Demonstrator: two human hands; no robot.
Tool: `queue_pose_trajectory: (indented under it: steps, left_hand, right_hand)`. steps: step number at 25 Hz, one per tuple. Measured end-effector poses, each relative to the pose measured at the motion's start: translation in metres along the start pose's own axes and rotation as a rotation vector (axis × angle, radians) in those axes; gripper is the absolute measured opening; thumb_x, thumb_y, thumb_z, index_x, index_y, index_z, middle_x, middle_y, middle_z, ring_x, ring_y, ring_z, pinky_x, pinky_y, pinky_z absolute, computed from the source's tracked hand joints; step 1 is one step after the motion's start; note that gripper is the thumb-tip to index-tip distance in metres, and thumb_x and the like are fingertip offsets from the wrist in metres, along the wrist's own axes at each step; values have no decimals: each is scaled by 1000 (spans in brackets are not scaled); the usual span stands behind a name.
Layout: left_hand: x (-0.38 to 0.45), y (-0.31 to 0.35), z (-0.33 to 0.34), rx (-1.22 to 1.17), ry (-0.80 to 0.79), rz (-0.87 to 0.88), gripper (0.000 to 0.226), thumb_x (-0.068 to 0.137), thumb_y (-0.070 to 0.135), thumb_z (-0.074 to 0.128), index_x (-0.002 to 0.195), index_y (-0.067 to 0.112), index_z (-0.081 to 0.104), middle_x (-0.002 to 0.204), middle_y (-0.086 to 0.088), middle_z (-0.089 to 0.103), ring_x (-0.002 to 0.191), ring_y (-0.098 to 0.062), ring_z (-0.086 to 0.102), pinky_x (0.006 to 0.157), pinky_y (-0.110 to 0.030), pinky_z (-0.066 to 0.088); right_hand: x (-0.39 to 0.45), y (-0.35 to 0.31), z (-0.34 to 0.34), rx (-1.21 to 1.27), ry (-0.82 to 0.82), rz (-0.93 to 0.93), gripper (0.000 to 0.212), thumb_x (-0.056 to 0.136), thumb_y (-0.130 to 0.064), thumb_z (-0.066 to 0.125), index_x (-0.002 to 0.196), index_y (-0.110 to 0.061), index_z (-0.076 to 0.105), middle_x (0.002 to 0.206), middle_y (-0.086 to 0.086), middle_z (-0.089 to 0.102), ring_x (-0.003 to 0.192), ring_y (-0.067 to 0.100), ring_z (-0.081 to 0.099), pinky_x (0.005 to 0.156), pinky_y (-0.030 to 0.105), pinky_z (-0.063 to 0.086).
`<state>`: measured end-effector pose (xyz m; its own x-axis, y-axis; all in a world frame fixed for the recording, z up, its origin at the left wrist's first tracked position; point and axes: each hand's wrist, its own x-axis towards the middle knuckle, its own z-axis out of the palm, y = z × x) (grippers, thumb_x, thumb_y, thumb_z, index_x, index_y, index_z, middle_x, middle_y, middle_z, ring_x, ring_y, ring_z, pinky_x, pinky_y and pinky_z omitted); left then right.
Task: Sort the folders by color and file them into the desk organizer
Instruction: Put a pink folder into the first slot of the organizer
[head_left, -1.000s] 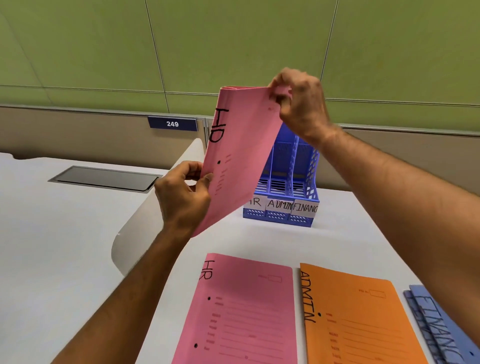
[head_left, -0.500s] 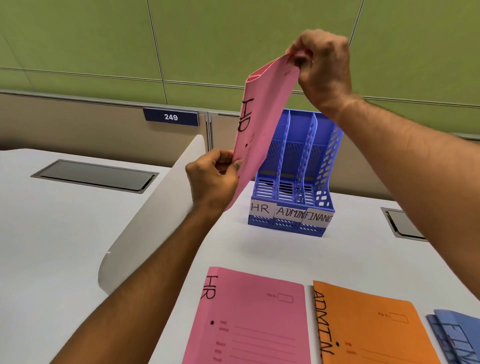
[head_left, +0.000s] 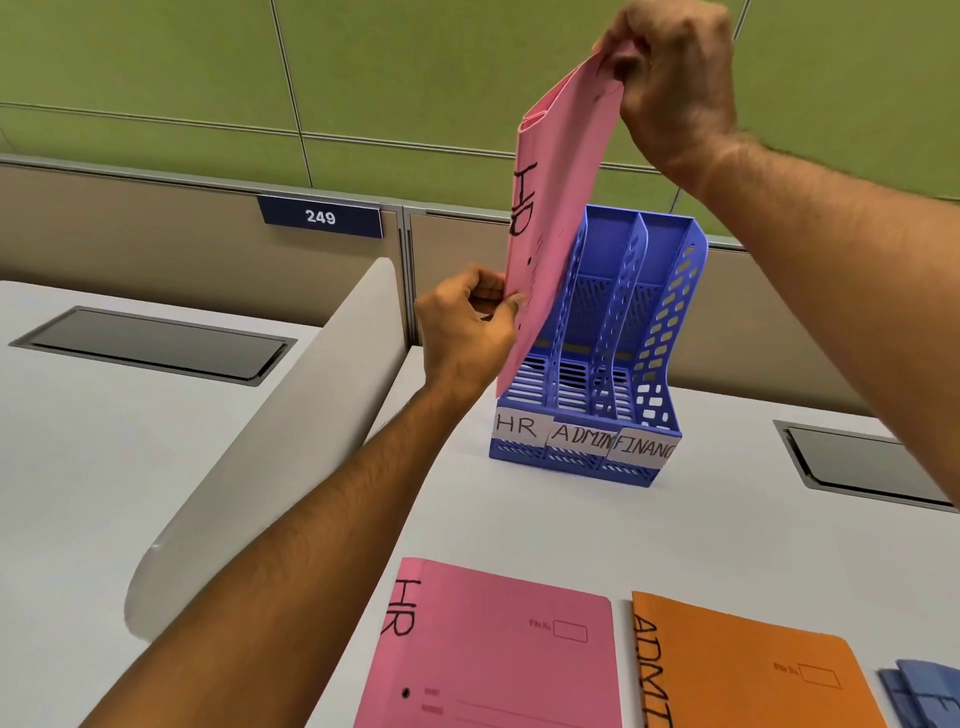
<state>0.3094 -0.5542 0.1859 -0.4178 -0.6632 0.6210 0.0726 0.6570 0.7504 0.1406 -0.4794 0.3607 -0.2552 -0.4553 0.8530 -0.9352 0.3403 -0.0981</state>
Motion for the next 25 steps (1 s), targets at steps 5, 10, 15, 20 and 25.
queue_pose_trajectory:
  steps: [5,10,15,20,25]
  left_hand:
    - [2,-8,14,-2,-15,-39,25,80,24,78,95,7,68,92,-1,70,71,-1,61,67,3,45]
    - [-2,-16,23,21,-42,-85,23,79,22,78,93,9,67,85,9,63,66,5,58,63,5,42]
    - [-10,-34,27,149,-159,-133,23,79,25,77,94,11,66,90,2,69,72,-7,62,74,-14,53]
    - [-17,-45,33,176,-212,-164,29,81,31,75,101,12,66,99,-4,72,79,-14,66,81,-33,59]
    - [-17,-48,35,168,-199,-141,31,81,29,74,104,11,66,101,-6,72,81,-13,65,81,-36,60]
  right_hand:
    - [-1,12,11,-10,-35,13,30,86,-2,47,103,-11,70,106,6,71,98,15,64,65,-7,24]
    - [-7,19,22,-34,-61,-22,28,83,0,50,100,-10,71,101,8,72,94,17,64,71,9,36]
    - [-25,32,44,-84,-172,-16,25,83,4,55,97,-9,71,97,12,72,89,25,65,74,30,52]
    - [-47,39,66,-87,-294,1,27,78,11,60,93,-9,71,92,13,73,85,28,67,74,36,55]
    - [-60,41,80,-112,-371,69,26,81,8,60,97,-11,69,95,12,73,90,31,65,75,35,52]
